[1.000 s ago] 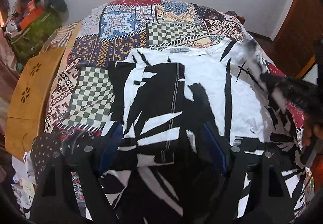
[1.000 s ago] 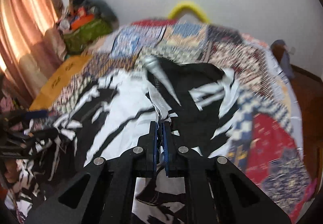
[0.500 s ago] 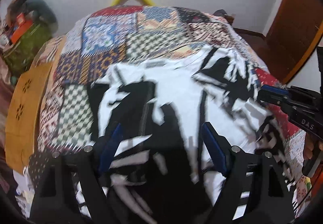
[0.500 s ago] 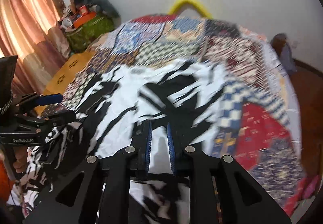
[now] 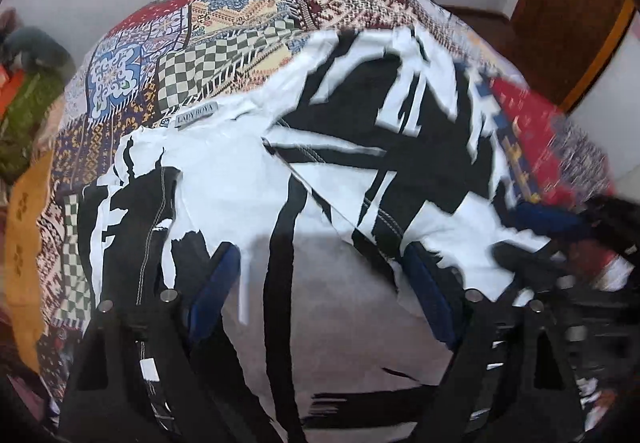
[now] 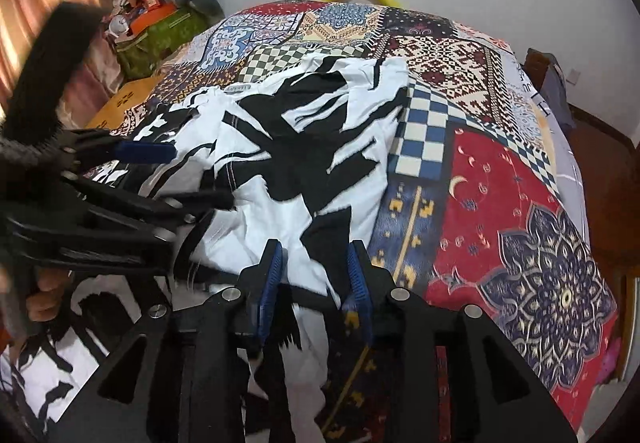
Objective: Fold small clothes
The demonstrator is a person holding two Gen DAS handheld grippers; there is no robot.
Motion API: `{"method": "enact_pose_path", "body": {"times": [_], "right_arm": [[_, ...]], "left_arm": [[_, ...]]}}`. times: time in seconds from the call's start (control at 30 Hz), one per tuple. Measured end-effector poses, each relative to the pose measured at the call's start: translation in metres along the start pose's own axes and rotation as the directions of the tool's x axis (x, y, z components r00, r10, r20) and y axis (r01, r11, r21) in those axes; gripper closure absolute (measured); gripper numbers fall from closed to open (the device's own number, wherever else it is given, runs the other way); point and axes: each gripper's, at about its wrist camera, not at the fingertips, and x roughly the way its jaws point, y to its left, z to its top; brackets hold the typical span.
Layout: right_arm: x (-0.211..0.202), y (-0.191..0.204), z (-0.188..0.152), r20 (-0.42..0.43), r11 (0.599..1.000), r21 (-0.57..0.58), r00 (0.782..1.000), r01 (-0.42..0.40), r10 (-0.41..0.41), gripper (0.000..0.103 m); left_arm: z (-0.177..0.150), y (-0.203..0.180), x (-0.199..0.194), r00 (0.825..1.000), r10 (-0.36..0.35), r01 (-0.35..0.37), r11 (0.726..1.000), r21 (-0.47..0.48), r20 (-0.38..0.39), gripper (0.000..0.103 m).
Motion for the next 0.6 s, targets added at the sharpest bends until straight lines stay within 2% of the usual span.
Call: {"method": "enact_pose_path", "body": {"times": [0.07, 0.27, 0.37, 0.53, 0.6], "right_arm": [[-0.005, -0.002, -0.004, 0.005, 1.000, 0.012, 1.000, -0.008, 0.008, 0.071], [-0.024, 0.001, -0.022, 0.007, 1.000, 0.013, 1.000, 0.001, -0.001, 0.067], [-0.031, 0.006, -0.038, -0.024, 1.000, 0.009, 1.000, -0.003, 0.003, 0.066], [-0.041, 0.010, -0.068, -0.093, 1.000, 0.023, 0.996, 0.018, -0.016, 0.066], [-0.046, 0.011, -0.079, -0.115, 0.999, 0.028, 0.993, 0.025, -0.021, 0.066]], "left_arm": [[-0.004, 0.000, -0.002, 1.000, 0.022, -0.023, 1.000, 0.013, 0.015, 0.009], [-0.023, 0.007, -0.016, 0.999, 0.036, -0.036, 0.999, 0.035, 0.009, 0.009], [-0.035, 0.012, -0.020, 0.999, 0.038, -0.037, 0.999, 0.033, -0.011, 0.009], [-0.071, 0.022, -0.028, 0.995, 0.084, -0.082, 0.996, 0.045, -0.052, 0.009], [-0.089, 0.032, -0.036, 0.997, 0.054, -0.054, 0.999, 0.005, -0.052, 0.009]]}}
